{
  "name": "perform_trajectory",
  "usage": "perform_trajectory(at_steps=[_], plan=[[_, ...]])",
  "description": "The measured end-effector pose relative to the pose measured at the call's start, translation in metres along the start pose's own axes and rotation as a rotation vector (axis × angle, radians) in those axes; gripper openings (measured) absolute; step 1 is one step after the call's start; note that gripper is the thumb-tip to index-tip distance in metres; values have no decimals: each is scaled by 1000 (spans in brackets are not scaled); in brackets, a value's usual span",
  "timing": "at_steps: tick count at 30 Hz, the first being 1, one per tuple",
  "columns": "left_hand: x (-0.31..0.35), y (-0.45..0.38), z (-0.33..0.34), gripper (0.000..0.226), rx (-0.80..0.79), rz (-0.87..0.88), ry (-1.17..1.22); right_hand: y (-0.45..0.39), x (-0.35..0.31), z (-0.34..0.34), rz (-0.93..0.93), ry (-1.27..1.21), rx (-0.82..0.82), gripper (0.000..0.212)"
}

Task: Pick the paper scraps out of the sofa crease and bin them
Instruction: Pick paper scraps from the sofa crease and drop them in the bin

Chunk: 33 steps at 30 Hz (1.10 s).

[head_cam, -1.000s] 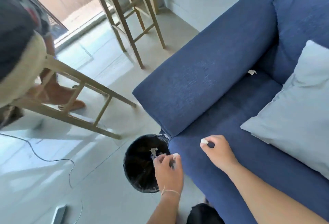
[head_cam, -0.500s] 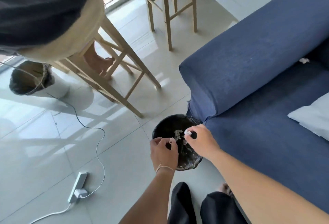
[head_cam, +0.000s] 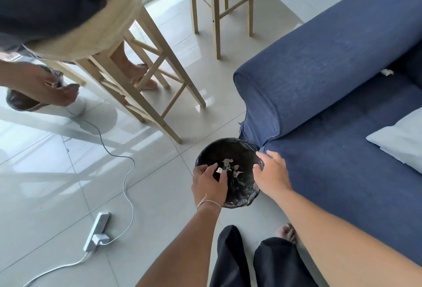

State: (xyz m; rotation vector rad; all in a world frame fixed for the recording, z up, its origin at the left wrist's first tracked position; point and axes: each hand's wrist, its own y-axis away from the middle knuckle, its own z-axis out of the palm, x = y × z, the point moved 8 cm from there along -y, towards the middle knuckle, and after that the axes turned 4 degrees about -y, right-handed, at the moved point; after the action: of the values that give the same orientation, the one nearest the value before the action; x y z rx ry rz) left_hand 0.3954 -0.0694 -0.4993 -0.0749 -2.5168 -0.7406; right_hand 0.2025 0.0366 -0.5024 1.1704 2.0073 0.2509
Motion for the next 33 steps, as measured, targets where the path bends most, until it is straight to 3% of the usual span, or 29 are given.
perform_trajectory(at_steps=[5, 9, 16, 21, 26, 29, 33], plan=[[17, 16, 14, 47, -29, 72, 56, 4, 17, -23, 20, -15, 55, 45], [68, 28, 20, 47, 5, 209, 87, 1, 37, -57, 72, -64, 130, 45], [257, 41, 14, 46, 70, 738, 121, -26, 70, -153, 116, -133, 317, 44], [370, 44, 58, 49, 40, 988, -76, -73, 96, -228, 74, -109, 407, 45], [445, 16, 117, 53, 10, 1066, -294, -139, 136, -302, 170, -77, 494, 43], [484, -8, 144, 56, 82, 1197, -518, -177, 153, -329, 145, -44, 497, 42], [537, -53, 166, 80, 161, 1256, -764, -234, 181, -358, 176, -52, 519, 43]])
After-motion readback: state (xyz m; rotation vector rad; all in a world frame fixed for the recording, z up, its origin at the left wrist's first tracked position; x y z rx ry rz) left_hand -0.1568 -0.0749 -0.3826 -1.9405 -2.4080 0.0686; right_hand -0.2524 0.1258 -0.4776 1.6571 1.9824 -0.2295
